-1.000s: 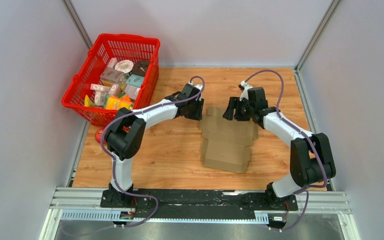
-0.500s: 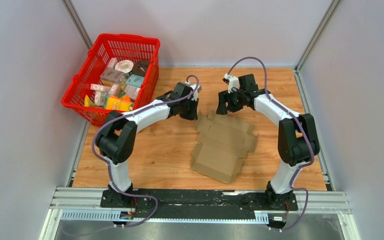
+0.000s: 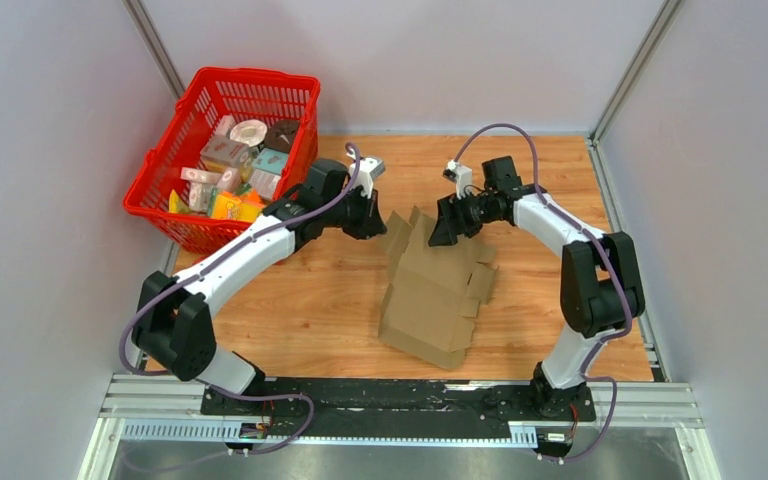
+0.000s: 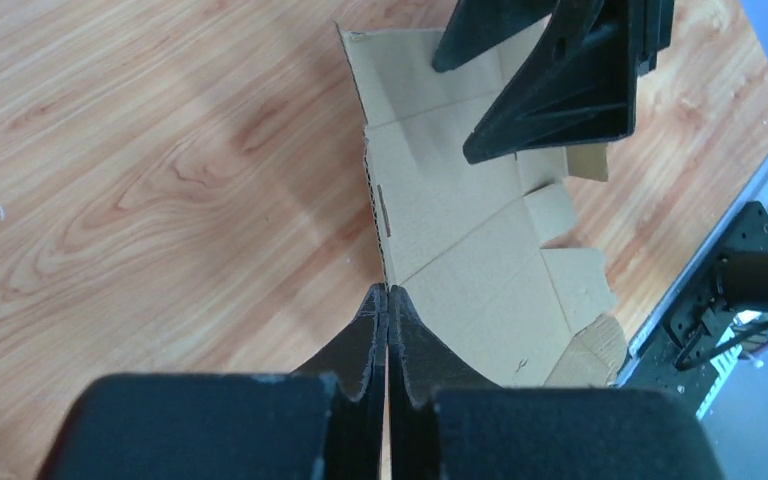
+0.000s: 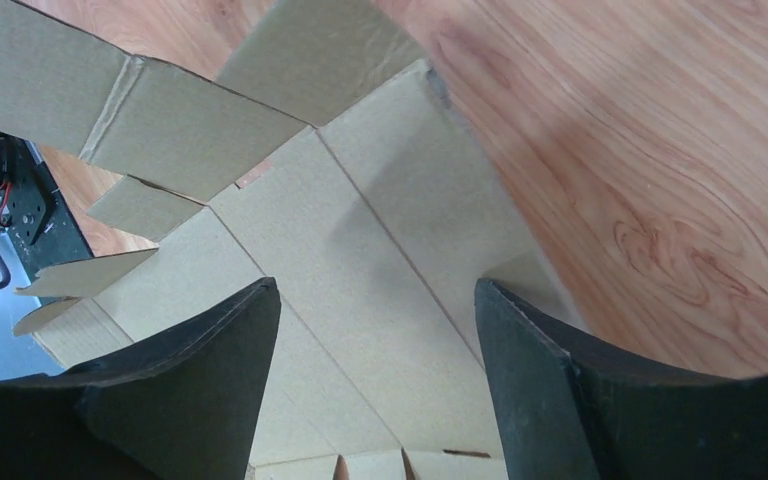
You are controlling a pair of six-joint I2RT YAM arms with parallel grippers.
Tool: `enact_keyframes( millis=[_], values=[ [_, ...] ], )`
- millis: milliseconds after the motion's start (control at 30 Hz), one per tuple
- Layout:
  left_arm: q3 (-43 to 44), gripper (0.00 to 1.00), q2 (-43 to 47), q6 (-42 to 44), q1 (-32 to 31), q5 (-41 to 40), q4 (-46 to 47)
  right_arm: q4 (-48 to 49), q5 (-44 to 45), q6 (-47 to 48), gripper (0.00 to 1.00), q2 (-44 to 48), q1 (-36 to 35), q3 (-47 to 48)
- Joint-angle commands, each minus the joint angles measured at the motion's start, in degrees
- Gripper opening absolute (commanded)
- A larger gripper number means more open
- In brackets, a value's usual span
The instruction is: Fold the paper box
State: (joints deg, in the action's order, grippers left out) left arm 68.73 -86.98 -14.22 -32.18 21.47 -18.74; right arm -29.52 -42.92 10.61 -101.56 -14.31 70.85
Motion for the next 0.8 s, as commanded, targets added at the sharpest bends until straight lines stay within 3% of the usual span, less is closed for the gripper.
enact_keyframes(
  millis=[0, 200, 367, 533, 767],
  values=[
    [-2.0, 0.00, 6.4, 3.9, -0.2, 2.8, -1.4, 2.2, 1.2, 0.8, 0.77, 7.3, 0.2, -1.5],
    [-4.4, 0.00, 11.9, 5.8, -0.2, 4.9, -3.0, 2.6, 0.4, 0.4, 0.80, 11.5, 0.3, -3.2],
    [-5.9, 0.00, 14.1, 7.6, 0.4, 6.1, -3.1, -1.9, -10.3, 3.8, 0.79, 10.2, -0.9, -2.0],
    [-6.9, 0.00, 15.7, 7.5, 1.4, 8.4, -2.1, 1.5, -17.7, 4.1, 0.70, 13.4, -1.0, -5.5],
    [-7.6, 0.00, 17.5, 6.7, 3.0, 12.9, 0.0, 7.3, -18.2, 3.1, 0.57, 14.8, -0.2, -9.1]
  ],
)
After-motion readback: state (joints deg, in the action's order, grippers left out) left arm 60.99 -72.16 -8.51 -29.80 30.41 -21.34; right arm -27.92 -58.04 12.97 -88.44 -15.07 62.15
